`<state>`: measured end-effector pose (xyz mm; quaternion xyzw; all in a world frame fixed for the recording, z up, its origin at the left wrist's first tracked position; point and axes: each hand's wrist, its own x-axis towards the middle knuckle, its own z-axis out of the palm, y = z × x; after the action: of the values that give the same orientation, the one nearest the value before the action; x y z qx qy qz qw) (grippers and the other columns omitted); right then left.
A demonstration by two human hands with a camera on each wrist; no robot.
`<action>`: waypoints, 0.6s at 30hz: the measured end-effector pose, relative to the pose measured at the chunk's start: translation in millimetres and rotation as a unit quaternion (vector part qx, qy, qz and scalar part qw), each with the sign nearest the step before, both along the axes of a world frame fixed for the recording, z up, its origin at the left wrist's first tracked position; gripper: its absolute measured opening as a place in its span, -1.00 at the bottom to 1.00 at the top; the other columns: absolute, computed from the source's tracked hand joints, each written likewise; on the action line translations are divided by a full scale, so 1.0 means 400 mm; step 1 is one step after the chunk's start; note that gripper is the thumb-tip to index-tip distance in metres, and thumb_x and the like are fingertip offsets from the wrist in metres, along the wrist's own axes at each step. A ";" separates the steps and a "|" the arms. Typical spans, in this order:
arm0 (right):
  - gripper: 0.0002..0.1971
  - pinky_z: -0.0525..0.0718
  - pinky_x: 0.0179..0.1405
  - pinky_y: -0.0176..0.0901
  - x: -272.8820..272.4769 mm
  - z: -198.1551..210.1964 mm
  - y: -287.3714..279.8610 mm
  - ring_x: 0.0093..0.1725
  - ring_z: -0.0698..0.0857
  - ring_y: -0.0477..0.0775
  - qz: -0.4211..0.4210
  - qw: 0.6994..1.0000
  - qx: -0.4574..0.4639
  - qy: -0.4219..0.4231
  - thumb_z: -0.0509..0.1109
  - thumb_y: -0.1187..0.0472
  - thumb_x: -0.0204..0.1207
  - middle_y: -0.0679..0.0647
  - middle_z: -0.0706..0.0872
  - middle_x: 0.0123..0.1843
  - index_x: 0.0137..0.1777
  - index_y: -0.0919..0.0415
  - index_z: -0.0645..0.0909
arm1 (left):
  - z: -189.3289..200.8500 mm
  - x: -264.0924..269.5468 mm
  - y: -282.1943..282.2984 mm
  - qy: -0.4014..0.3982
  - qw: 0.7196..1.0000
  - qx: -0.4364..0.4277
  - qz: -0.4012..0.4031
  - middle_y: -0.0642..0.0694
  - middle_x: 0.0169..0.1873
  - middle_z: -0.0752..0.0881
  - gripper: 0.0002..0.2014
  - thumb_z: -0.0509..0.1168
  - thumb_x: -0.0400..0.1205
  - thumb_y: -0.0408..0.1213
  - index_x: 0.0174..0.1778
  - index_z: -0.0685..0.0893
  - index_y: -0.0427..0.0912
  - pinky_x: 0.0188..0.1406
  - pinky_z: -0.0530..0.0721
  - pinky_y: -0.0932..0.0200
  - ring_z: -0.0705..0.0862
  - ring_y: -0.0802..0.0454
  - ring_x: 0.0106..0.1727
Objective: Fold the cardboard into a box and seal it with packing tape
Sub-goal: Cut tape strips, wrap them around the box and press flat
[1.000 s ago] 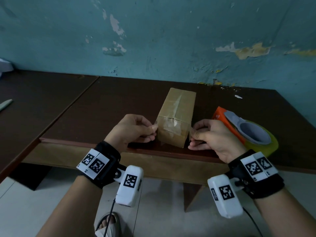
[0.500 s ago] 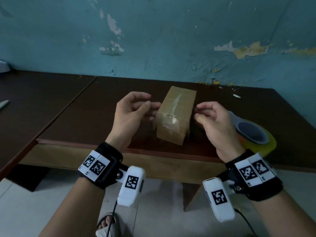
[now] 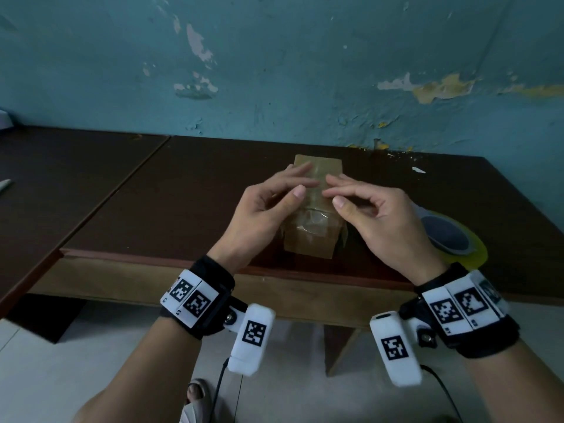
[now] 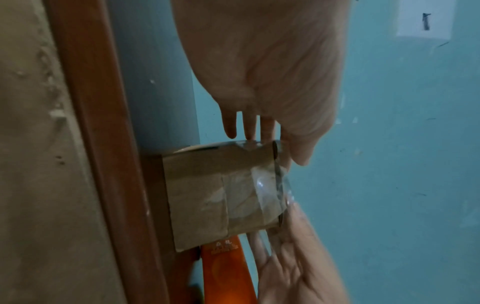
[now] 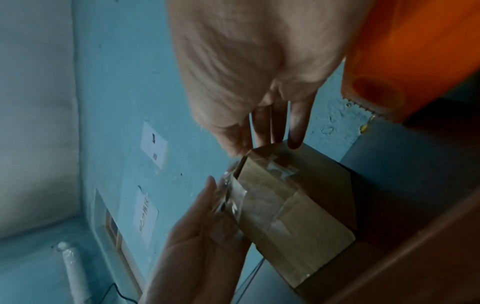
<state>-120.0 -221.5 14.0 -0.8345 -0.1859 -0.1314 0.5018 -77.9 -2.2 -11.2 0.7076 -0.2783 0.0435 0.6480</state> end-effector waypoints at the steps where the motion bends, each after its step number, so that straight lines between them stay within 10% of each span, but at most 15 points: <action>1: -0.78 0.57 0.46 -0.43 0.001 -0.002 -0.001 0.62 0.51 -0.29 -0.002 1.000 -0.008 -0.005 0.44 0.23 0.72 -0.04 0.73 0.50 0.29 0.10 0.82 | -0.002 0.000 -0.003 -0.003 1.000 0.014 0.003 0.02 0.60 0.63 -0.71 0.32 0.81 -0.23 0.41 0.79 -0.18 0.80 0.30 -0.17 0.35 0.18 0.77; 11: -0.77 0.74 0.32 -0.31 0.009 -0.012 0.000 0.61 0.55 -0.21 -0.020 1.000 0.001 -0.015 0.51 0.17 0.66 -0.05 0.75 0.48 0.28 0.07 0.80 | -0.003 -0.001 -0.008 -0.007 1.000 0.022 -0.001 0.06 0.54 0.69 -0.74 0.52 0.63 -0.17 0.24 0.87 -0.04 0.82 0.25 -0.20 0.31 0.15 0.79; 18: -0.81 0.52 0.23 -0.67 0.004 -0.005 0.001 0.62 0.53 -0.22 -0.025 0.999 -0.020 -0.010 0.45 0.21 0.72 -0.05 0.73 0.49 0.22 0.12 0.85 | -0.001 -0.004 0.008 -0.008 0.997 0.072 -0.005 0.07 0.62 0.61 -0.75 0.35 0.80 -0.15 0.30 0.87 -0.09 0.77 0.23 0.06 0.23 0.21 0.81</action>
<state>-118.5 -221.3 11.8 -0.8473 -0.1728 -0.1488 0.4796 -79.7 1.2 -11.7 0.7504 -0.2894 0.0256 0.5937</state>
